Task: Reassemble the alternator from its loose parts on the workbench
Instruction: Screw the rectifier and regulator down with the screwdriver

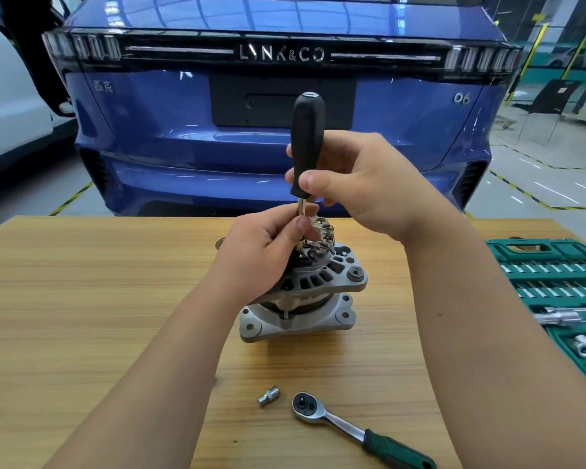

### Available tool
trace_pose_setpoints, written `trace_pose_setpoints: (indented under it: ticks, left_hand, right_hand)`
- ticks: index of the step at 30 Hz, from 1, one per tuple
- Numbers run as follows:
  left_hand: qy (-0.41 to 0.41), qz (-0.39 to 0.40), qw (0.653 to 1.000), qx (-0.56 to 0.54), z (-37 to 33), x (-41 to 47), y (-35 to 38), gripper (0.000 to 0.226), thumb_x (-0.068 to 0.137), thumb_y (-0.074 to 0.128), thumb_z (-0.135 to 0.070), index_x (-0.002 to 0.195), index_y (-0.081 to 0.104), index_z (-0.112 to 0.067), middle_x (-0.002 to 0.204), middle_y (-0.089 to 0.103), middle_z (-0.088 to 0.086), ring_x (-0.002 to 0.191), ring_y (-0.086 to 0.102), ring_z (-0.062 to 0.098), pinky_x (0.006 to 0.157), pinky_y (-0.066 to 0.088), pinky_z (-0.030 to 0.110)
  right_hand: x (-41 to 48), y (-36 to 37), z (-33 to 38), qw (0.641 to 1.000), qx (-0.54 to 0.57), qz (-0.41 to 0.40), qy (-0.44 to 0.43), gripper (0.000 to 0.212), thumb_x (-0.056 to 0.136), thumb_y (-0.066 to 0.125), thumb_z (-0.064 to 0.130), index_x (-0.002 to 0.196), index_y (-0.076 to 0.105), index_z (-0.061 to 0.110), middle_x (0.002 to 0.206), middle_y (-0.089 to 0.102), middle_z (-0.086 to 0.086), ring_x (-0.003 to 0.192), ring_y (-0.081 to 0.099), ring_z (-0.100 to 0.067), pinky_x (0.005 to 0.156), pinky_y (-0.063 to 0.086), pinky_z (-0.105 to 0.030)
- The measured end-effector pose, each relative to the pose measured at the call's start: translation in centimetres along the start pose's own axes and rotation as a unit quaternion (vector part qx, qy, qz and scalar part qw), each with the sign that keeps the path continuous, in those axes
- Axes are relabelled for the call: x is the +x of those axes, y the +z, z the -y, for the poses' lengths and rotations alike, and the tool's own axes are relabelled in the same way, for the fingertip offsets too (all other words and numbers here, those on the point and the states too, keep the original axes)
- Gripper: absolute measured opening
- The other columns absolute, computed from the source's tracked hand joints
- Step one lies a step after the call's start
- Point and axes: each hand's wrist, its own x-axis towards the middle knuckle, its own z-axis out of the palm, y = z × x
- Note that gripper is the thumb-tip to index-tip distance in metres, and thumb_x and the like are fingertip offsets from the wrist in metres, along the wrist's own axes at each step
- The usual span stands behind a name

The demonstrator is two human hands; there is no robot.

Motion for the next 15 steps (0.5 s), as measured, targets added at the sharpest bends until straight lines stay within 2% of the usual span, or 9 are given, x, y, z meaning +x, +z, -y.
trace_pose_setpoints:
  ticks: [2, 3, 5, 6, 8, 10, 12, 15]
  left_hand:
    - [0.002, 0.008, 1.0, -0.011, 0.0, 0.0, 0.2, 0.02, 0.096, 0.046, -0.039, 0.111, 0.059, -0.045, 0.093, 0.07, -0.026, 0.091, 0.065, 0.005, 0.079, 0.05, 0.025]
    - [0.001, -0.001, 1.0, -0.018, 0.0, 0.0, 0.3, 0.017, 0.094, 0.049, -0.04, 0.108, 0.059, -0.043, 0.094, 0.07, -0.025, 0.093, 0.065, 0.003, 0.08, 0.05, 0.024]
    - [-0.004, -0.031, 0.999, -0.025, 0.2, 0.0, 0.2, 0.006, 0.09, 0.06, -0.038, 0.095, 0.061, -0.041, 0.086, 0.068, -0.022, 0.084, 0.065, 0.0, 0.072, 0.048, 0.015]
    - [0.003, -0.042, 0.999, -0.025, 0.3, 0.0, 0.1, 0.008, 0.09, 0.063, -0.034, 0.09, 0.061, -0.041, 0.081, 0.068, -0.021, 0.079, 0.064, 0.0, 0.068, 0.047, 0.012]
    - [0.021, -0.045, 0.999, -0.019, 0.5, -0.1, -0.1, 0.013, 0.093, 0.06, -0.027, 0.092, 0.064, -0.039, 0.081, 0.069, -0.018, 0.078, 0.065, 0.001, 0.067, 0.046, 0.011]
    - [0.023, -0.029, 0.999, -0.02, 0.4, -0.3, -0.1, 0.018, 0.096, 0.053, -0.024, 0.105, 0.066, -0.032, 0.089, 0.07, -0.018, 0.086, 0.065, 0.002, 0.073, 0.047, 0.012]
    - [0.018, -0.014, 0.999, -0.023, 0.2, -0.2, 0.0, 0.02, 0.096, 0.05, -0.027, 0.109, 0.063, -0.034, 0.094, 0.068, -0.023, 0.091, 0.063, 0.0, 0.075, 0.046, 0.01]
    - [-0.01, -0.03, 0.999, -0.014, 0.0, 0.0, 0.1, 0.004, 0.088, 0.061, -0.039, 0.091, 0.06, -0.04, 0.085, 0.067, -0.024, 0.082, 0.063, -0.003, 0.07, 0.045, 0.007]
  right_hand:
    - [0.1, 0.3, -0.2, 0.998, -0.031, -0.057, 0.011, 0.017, 0.084, 0.074, 0.021, 0.092, 0.065, 0.01, 0.08, 0.07, -0.003, 0.068, 0.065, -0.01, 0.061, 0.053, -0.019]
    - [0.3, 0.8, -0.5, 0.992, -0.074, -0.099, 0.023, 0.025, 0.081, 0.077, 0.029, 0.088, 0.063, 0.01, 0.074, 0.066, -0.002, 0.062, 0.059, -0.007, 0.057, 0.05, -0.02]
    - [0.4, 2.0, -0.8, 0.976, -0.144, -0.163, 0.033, 0.034, 0.078, 0.076, 0.04, 0.084, 0.058, 0.011, 0.067, 0.057, 0.007, 0.057, 0.049, -0.001, 0.053, 0.041, -0.016]
    - [0.3, 2.2, -0.9, 0.975, -0.155, -0.16, 0.028, 0.033, 0.078, 0.074, 0.043, 0.085, 0.058, 0.015, 0.068, 0.056, 0.01, 0.059, 0.049, 0.0, 0.055, 0.04, -0.014]
    - [0.1, 1.8, -0.8, 0.992, -0.107, -0.071, 0.016, 0.024, 0.082, 0.07, 0.039, 0.096, 0.058, 0.024, 0.082, 0.063, 0.012, 0.077, 0.058, 0.005, 0.069, 0.045, -0.011]
    - [0.0, 0.6, -0.6, 1.0, -0.011, 0.009, 0.012, 0.022, 0.086, 0.065, 0.021, 0.108, 0.06, 0.022, 0.095, 0.071, 0.007, 0.091, 0.066, -0.002, 0.079, 0.053, -0.02]
    - [0.1, 0.2, -0.7, 1.0, -0.016, -0.015, 0.004, 0.018, 0.085, 0.069, 0.014, 0.103, 0.065, 0.016, 0.09, 0.072, -0.002, 0.084, 0.069, -0.012, 0.074, 0.056, -0.027]
    - [0.5, 1.7, -1.0, 0.988, -0.112, -0.107, 0.004, 0.015, 0.081, 0.074, 0.029, 0.083, 0.065, 0.018, 0.066, 0.061, 0.005, 0.059, 0.055, -0.005, 0.059, 0.048, -0.02]
